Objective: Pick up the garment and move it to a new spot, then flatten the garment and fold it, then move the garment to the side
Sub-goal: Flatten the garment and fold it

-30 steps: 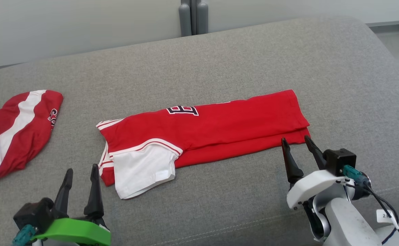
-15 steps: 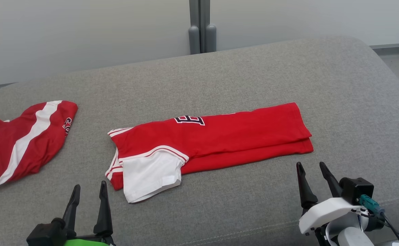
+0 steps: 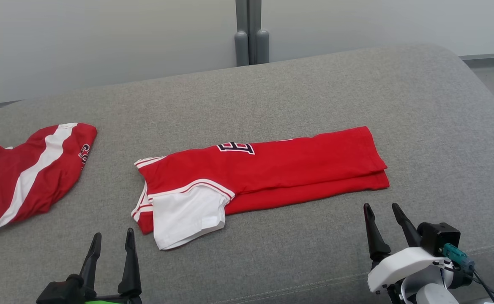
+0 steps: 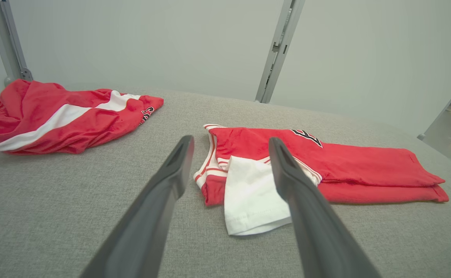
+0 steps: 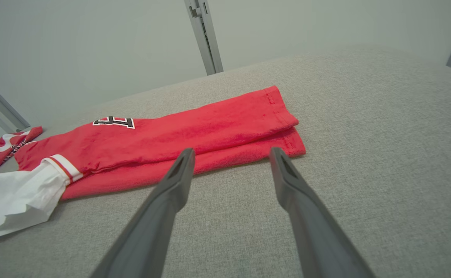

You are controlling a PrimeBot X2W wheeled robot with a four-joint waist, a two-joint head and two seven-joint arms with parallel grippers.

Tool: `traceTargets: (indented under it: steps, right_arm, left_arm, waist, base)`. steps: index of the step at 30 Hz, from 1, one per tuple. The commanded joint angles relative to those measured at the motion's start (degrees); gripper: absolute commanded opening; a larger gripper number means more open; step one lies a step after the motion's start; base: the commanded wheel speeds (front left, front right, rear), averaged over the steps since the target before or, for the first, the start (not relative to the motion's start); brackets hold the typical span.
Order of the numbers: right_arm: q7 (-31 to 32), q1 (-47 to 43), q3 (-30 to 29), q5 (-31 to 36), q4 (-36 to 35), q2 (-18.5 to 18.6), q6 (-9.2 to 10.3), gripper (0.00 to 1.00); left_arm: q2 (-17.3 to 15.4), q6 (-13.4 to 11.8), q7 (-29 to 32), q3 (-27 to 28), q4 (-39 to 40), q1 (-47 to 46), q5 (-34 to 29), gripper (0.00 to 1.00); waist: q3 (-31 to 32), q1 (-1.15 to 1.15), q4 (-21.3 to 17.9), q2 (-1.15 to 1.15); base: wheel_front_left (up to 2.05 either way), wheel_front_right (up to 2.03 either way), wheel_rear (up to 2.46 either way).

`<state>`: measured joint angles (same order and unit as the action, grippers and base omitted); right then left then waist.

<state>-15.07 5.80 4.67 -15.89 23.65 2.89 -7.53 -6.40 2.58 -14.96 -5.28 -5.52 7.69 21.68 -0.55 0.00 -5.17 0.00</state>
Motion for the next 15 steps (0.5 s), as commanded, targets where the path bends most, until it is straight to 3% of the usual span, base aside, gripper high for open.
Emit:
traceTargets:
  steps: [1,15]
  right_arm:
    - [-0.25,-0.59,0.01,-0.19,-0.12,0.03,0.08,1.00]
    - [-0.25,9.16,-3.17,-2.99,8.14,0.07,0.08,1.00]
  left_arm:
    - [0.15,0.53,-0.21,0.48,-0.08,0.65,-0.50,1.00]
    - [1.66,2.93,-0.20,1.38,1.31,-1.60,-2.74,1.00]
  waist:
    - [-0.03,0.00,0.07,0.00]
    - [-2.27,0.00,1.06,0.00]
  base:
    - [0.00,0.00,0.00]
    - [0.00,0.00,0.00]
